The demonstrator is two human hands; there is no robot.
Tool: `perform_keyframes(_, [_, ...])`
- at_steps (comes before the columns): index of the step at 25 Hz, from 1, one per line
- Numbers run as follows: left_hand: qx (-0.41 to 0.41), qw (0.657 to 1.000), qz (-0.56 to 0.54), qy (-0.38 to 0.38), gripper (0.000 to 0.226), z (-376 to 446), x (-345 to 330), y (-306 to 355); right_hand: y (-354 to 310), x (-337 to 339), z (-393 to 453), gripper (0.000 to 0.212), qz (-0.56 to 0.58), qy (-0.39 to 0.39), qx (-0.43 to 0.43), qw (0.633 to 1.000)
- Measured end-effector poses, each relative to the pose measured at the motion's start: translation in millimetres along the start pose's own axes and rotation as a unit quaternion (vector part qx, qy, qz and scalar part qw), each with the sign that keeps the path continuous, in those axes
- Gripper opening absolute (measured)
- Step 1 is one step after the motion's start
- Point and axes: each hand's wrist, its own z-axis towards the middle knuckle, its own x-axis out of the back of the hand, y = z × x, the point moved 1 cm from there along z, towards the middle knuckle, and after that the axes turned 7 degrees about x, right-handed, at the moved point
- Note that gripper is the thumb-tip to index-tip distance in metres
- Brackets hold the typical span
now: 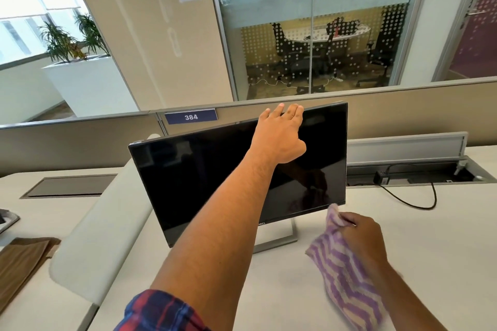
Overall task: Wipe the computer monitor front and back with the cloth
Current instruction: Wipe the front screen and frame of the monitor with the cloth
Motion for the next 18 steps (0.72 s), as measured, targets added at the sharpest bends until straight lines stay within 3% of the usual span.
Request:
perform_keyframes(5, [0.007, 0.996, -0.041, 0.081, 0.074, -24, -5, 1, -68, -14, -38, 0.027, 0.092, 0.085, 0.194, 0.973])
perform_keyframes(8, [-0.01, 0.976, -0.091, 0.196, 0.056, -67, -21, -3, -101, -24, -46, 0.027, 0.144, 0.122, 0.226, 0.956])
perform_keyframes(11, [0.065, 0.925, -0.19, 0.322, 0.019, -122, -40, -12, -129, -33, -59, 0.023, 0.177, 0.167, 0.215, 0.946])
perform_keyframes(13, [0.137, 0.904, -0.243, 0.324, 0.02, -155, -54, -15, -148, -40, -69, 0.022, 0.2, 0.176, 0.197, 0.944])
perform_keyframes(18, [0.211, 0.891, -0.322, 0.24, 0.02, -210, -92, -19, -186, -54, -78, 0.012, 0.257, 0.078, 0.085, 0.959])
